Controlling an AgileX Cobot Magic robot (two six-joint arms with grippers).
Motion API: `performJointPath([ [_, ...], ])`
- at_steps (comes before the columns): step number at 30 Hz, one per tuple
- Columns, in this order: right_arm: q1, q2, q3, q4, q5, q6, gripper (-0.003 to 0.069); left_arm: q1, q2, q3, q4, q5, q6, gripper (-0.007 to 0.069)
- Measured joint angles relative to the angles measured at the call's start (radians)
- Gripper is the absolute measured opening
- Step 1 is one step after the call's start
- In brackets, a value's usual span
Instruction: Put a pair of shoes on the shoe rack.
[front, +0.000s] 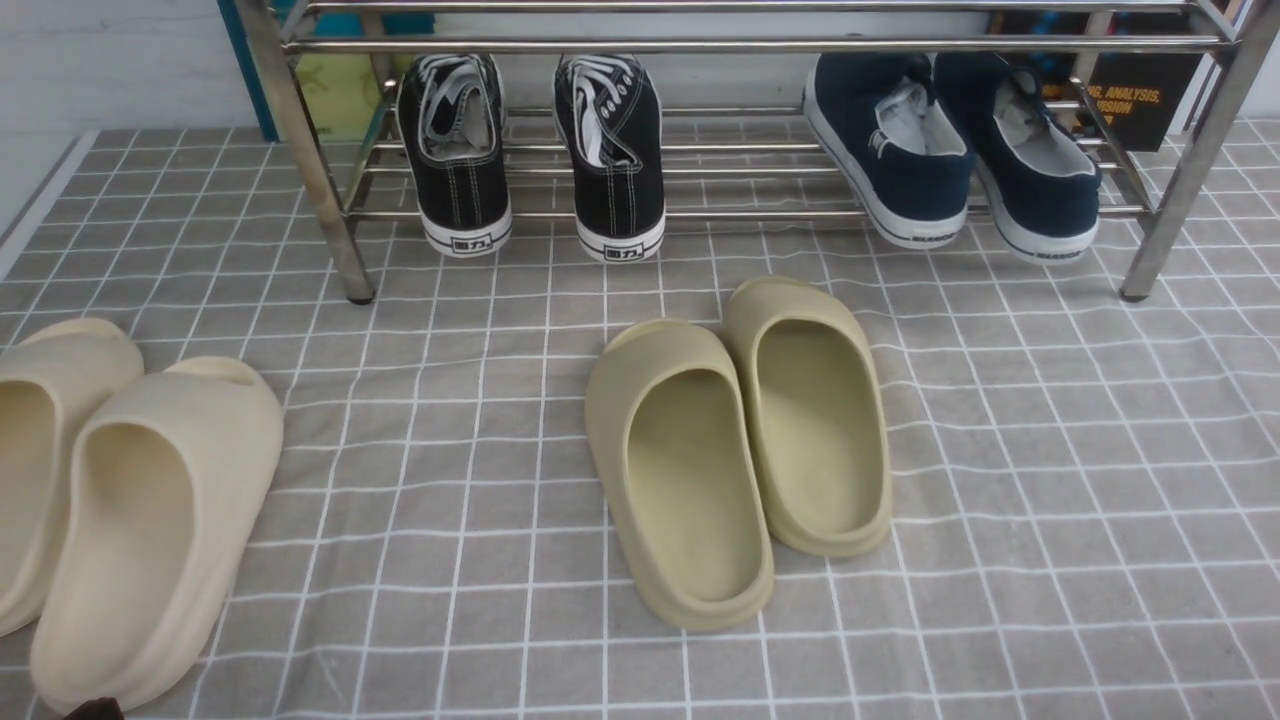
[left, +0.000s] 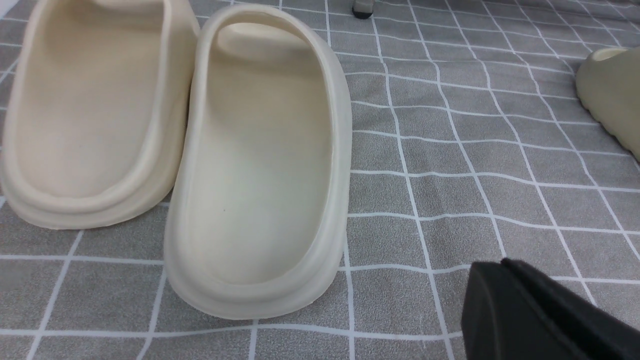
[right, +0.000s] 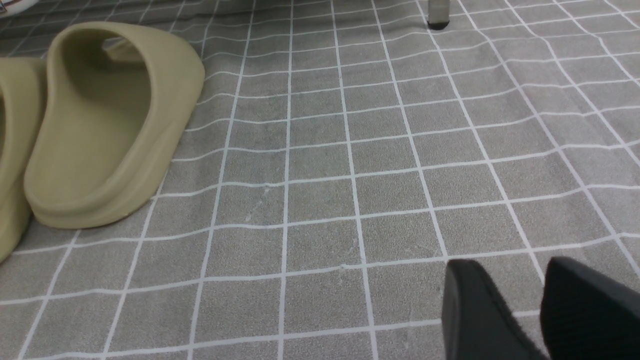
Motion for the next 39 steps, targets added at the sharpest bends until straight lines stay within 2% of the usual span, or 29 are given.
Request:
performJointPath([
  [39,0.0,0.0,0.0,0.0,0.0,0.0,0.0239,0.0,0.0,0.001,0.0,0.004,-0.003,0.0018],
])
